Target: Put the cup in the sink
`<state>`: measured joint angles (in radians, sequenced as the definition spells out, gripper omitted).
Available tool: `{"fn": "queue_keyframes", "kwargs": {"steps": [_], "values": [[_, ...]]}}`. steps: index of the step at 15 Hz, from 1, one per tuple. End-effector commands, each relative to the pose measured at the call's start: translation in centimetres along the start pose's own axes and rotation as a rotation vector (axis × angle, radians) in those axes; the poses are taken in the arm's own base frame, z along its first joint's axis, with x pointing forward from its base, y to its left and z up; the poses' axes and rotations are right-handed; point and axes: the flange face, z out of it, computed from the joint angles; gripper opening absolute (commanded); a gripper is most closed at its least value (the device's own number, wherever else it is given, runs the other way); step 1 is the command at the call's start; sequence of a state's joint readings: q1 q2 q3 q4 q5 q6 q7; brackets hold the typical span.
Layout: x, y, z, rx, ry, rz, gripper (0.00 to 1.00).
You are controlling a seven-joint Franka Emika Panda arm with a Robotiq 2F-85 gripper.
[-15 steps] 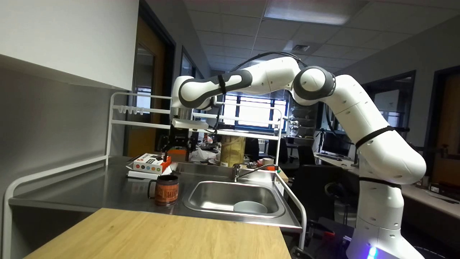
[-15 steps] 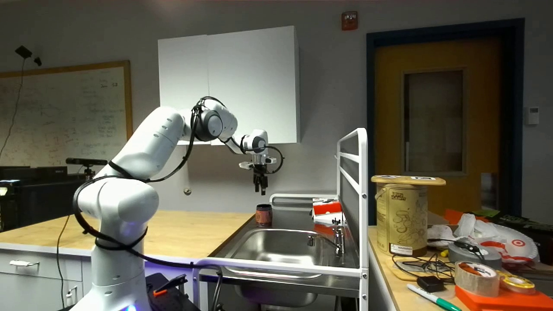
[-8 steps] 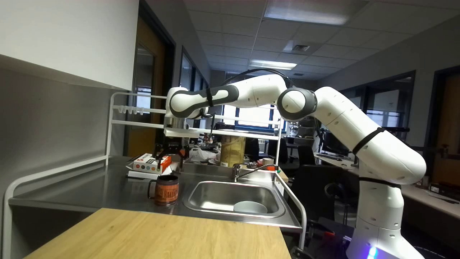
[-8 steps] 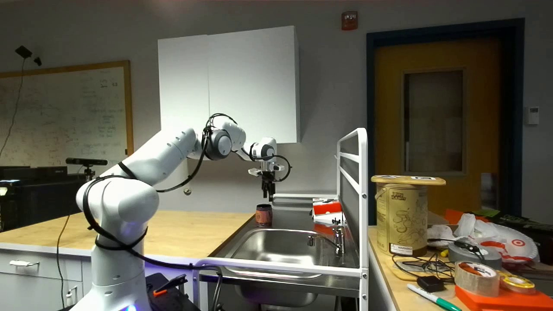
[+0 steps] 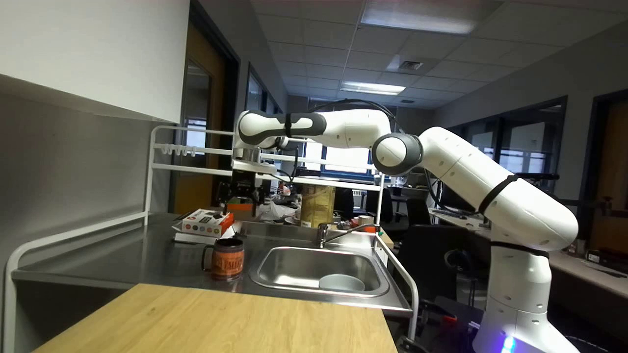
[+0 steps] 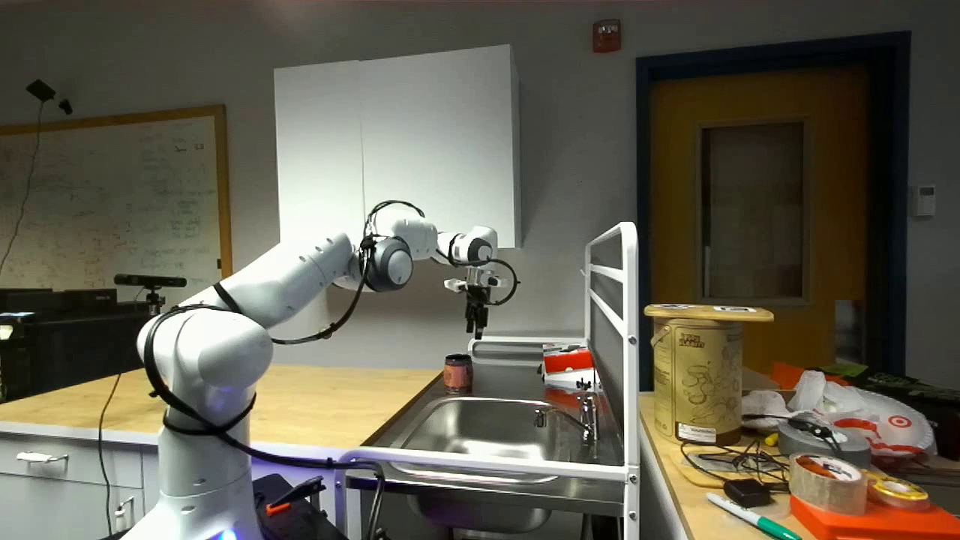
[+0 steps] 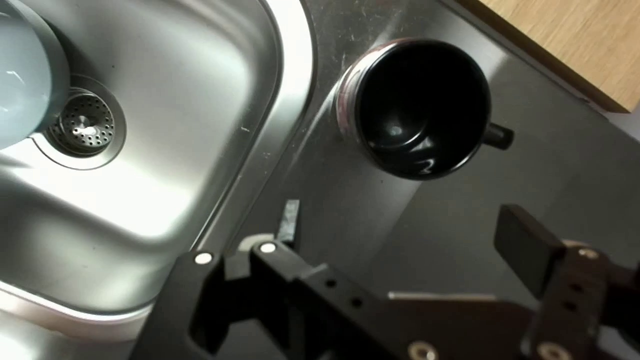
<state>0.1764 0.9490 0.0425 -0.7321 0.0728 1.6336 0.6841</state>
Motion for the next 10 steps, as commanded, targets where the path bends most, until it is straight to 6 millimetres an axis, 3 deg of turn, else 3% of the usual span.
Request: {"fn": "queue_keyframes", "kwargs": {"steps": [1,10], "values": [[0.3,0.7,1.2,0.001,-0.087,0.021,1.00],[-3.6,-1.4,10.4,-0.151,-0.285,-0.038,1.00]]}}
